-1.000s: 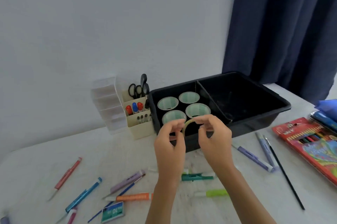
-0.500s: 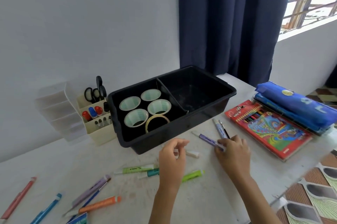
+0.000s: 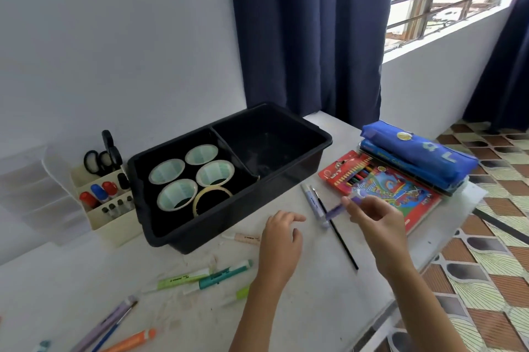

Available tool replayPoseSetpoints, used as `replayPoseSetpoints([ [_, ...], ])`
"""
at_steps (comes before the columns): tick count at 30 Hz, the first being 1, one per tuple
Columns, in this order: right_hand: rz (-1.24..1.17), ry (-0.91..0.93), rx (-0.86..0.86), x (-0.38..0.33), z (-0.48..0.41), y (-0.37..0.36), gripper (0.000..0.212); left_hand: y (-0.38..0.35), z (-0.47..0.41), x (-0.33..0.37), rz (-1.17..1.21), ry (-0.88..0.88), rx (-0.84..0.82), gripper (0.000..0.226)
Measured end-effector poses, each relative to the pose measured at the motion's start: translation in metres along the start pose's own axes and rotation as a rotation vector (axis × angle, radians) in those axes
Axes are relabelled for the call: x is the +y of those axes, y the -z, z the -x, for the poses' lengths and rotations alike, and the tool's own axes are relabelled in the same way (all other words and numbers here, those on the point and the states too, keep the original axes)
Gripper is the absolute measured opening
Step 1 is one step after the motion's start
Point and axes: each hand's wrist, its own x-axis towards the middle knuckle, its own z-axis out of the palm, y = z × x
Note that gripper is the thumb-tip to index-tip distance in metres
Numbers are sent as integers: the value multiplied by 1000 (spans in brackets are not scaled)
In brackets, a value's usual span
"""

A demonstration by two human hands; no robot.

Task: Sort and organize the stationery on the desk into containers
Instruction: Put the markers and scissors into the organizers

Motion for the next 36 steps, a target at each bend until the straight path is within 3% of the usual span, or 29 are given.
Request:
replayPoseSetpoints([
  [4,-138,-71,86,1,-2,23,22,-24,-22,6,-201,-280,-141,51],
  [7,-163,-112,113,6,-4,35,29,-40,-31,3,-342,-390,-157,33],
  [15,-279,-208,64,11,-12,31,29,-38,-24,1,-349,-450,-73,29],
  [19,-313,-236,-37,10,-14,16,23,-14,-13,20,-122,-365,41,17],
  [23,-332,-276,-186,2,-10,-8,25,18,1,36,49,-270,153,38],
  [26,-331,-266,-312,-9,1,-33,33,46,12,38,136,-254,297,32],
  [30,-351,-195,-522,-27,22,-69,25,89,30,32,272,-216,496,20],
  [36,-331,-141,-631,-57,60,-134,22,153,62,9,290,-143,755,12],
])
